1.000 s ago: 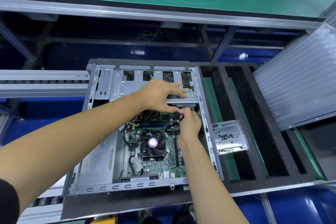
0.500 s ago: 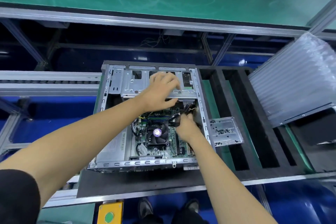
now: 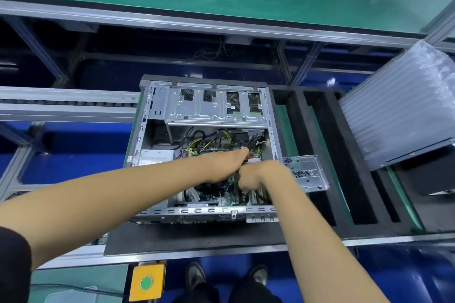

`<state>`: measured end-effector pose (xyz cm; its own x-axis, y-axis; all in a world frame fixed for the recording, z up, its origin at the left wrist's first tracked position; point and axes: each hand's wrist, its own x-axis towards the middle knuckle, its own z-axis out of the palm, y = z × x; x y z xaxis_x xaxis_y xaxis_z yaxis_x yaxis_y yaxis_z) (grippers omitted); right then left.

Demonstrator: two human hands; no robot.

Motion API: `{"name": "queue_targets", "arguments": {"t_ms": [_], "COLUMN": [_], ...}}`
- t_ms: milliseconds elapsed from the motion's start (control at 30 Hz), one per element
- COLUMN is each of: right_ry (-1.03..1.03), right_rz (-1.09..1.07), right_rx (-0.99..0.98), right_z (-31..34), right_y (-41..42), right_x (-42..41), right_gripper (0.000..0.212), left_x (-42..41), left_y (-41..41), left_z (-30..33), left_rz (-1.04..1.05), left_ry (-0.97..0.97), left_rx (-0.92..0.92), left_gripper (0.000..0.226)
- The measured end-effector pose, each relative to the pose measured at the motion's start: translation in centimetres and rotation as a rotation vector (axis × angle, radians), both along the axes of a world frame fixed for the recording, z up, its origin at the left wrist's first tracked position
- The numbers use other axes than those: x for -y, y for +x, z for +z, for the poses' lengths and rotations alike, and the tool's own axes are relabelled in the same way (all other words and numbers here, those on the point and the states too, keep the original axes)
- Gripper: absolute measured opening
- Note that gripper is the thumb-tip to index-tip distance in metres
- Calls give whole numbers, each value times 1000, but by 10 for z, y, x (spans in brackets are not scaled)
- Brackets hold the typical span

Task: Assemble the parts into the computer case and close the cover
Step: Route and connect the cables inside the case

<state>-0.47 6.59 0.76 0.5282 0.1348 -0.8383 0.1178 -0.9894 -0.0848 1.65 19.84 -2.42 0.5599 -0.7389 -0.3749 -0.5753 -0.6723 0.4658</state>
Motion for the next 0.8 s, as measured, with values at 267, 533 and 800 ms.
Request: {"name": "queue_targets", "arguments": {"t_ms": [267, 533, 800], "right_ry": [428, 447, 492], "right_rz": [-292, -178, -258], "right_rx": [287, 733, 842], "right_z": [62, 15, 4], "right_y": [61, 59, 53], "right_x": [45, 43, 42], "right_gripper": [14, 13, 14], "left_x": [32, 44, 35], "left_y": [-2, 0, 6], "left_z": [-22, -48, -43], "left_rz": [104, -27, -80], "left_ry": [-207, -184, -83], "left_rx": [-183, 190, 52], "left_gripper": [69, 39, 42]}}
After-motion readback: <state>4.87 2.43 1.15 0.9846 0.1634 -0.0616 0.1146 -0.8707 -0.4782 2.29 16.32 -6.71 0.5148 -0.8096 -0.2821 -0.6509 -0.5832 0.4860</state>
